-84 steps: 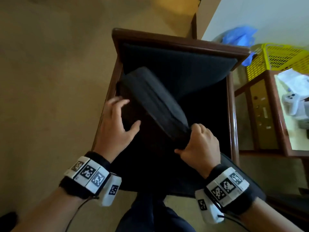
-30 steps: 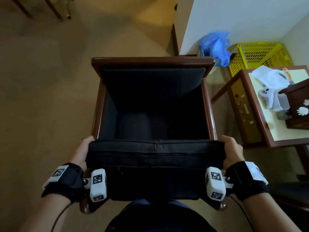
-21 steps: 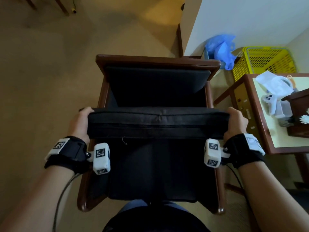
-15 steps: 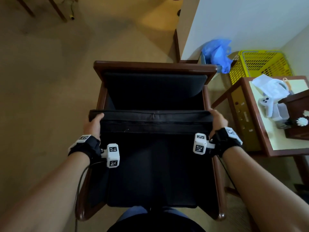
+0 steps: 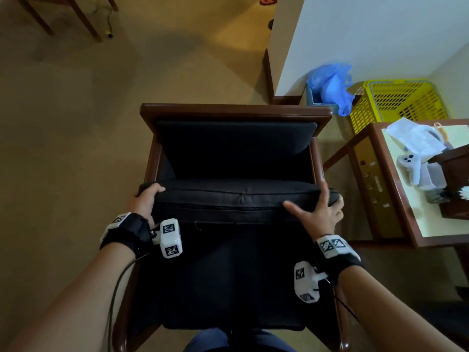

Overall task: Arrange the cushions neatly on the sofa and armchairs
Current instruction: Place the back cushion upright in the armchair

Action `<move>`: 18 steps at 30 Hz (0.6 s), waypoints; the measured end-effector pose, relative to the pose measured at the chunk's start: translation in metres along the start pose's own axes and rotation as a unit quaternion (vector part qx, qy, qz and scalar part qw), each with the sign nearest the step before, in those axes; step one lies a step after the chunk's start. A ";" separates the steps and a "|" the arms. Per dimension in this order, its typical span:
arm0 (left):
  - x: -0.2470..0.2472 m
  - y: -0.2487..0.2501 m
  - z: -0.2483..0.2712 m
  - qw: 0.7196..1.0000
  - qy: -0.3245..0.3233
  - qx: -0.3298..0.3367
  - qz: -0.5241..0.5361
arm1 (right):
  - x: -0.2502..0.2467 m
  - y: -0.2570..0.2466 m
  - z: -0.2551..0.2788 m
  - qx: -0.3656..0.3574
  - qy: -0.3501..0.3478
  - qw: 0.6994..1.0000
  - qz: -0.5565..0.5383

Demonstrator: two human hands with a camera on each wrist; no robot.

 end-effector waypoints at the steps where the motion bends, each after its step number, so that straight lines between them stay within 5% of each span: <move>1: 0.005 0.006 0.009 1.000 0.002 0.019 0.009 | 0.003 -0.002 0.006 -0.018 -0.014 0.998 0.062; 5: 0.018 0.015 0.058 0.993 0.053 0.101 0.040 | 0.019 -0.025 0.030 -0.227 -0.034 0.925 0.302; 10: 0.017 0.016 0.113 0.979 0.080 0.186 0.029 | 0.063 -0.087 0.087 -0.423 0.002 0.871 0.249; 14: 0.018 0.027 0.141 0.968 0.063 0.241 0.006 | 0.056 -0.130 0.092 -0.463 0.034 0.867 0.180; 18: 0.016 0.042 0.159 0.957 0.024 0.281 -0.070 | 0.043 -0.146 0.083 -0.449 -0.013 0.879 0.161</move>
Point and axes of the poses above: each hand's wrist, its own z-axis away from the middle knuckle, its own x-axis out of the palm, y = z × x, the point moved 6 cm from there along -z, towards the middle knuckle, and after that the axes turned 3 degrees about y, right-handed, at the moved point
